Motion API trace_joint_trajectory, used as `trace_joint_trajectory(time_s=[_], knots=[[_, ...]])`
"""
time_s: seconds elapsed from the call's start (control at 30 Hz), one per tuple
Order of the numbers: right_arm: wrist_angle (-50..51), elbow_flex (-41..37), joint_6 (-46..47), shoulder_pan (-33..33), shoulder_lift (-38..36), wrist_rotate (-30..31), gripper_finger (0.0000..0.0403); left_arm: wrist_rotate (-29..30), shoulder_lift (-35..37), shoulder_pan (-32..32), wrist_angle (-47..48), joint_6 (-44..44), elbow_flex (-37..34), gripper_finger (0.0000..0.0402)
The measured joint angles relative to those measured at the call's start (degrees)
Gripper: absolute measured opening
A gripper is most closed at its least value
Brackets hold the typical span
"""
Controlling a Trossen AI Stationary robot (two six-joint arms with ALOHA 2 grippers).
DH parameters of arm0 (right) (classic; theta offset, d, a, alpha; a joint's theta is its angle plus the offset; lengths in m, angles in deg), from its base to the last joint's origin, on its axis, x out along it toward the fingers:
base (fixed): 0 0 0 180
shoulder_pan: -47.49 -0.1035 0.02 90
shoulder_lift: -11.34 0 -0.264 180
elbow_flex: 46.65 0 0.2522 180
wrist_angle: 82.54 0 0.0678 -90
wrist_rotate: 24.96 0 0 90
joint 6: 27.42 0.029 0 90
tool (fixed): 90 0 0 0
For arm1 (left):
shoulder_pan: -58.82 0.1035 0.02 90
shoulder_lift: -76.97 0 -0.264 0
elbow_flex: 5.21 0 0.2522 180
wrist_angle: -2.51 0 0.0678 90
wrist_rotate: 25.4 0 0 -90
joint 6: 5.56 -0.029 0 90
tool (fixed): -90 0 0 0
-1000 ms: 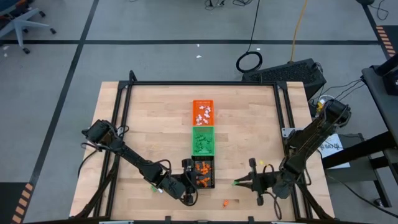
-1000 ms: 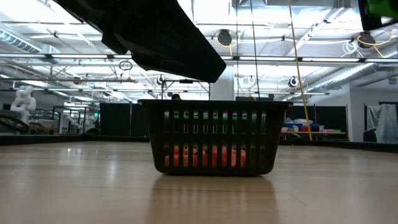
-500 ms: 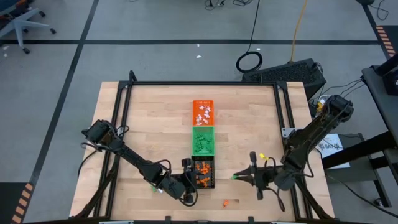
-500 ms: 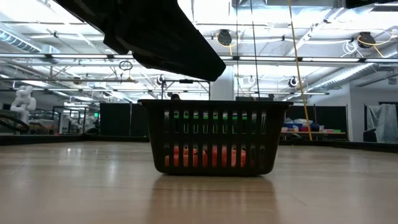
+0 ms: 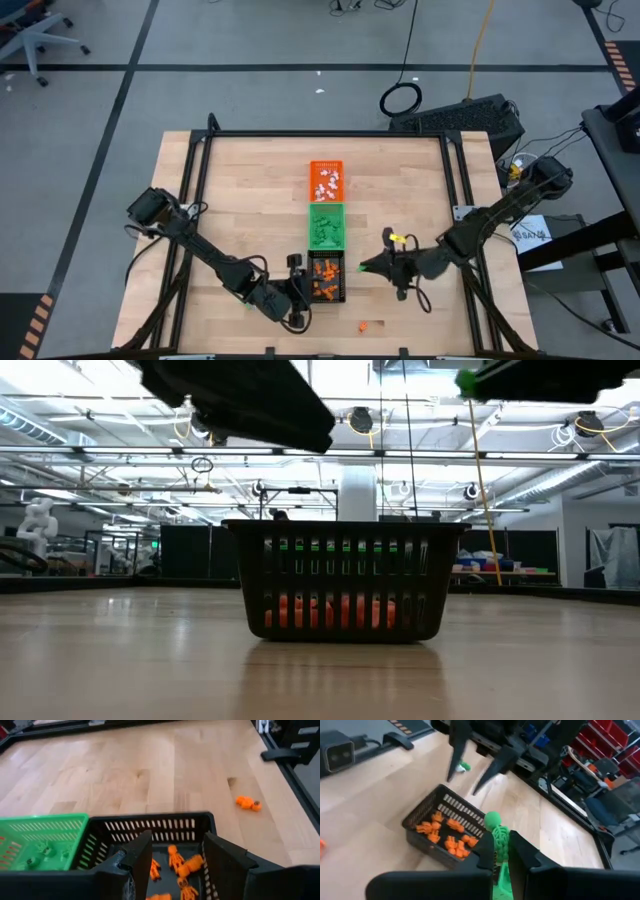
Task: Sort Halloween decoration
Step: Put the green skeleton toy into the green bin
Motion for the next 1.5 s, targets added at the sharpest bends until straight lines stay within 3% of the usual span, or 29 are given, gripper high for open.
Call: trace_joint_trajectory(time_s=[0.2,0.47,0.67,0.93,1.27,1.5], knots=[[0.5,1.4,-0.9,8.6,0.0,-6.3,0.0005,0.6,-0.1,-2.2,1.1,3.9,0.0,0.0177],[1.7,5.7,-1.4,21.0,5.3,-20.0,0.0005,8.2,1.5,-6.4,9.1,14.5,0.0,0.0177],[2.4,9.7,-0.5,27.2,13.1,-21.7,0.0008,11.9,1.8,-8.6,8.5,16.1,0.0,0.0177],[9.6,16.0,5.7,32.2,21.4,-21.7,0.0016,12.4,1.8,-9.9,8.9,19.0,0.0,0.0177],[14.8,21.6,9.0,33.3,29.3,-21.7,0.0017,13.3,1.8,-10.8,9.1,19.0,0.0,0.0177],[18.2,24.6,11.7,33.3,30.3,-21.6,0.0038,13.3,1.8,-10.8,9.1,19.0,0.0,0.0177]])
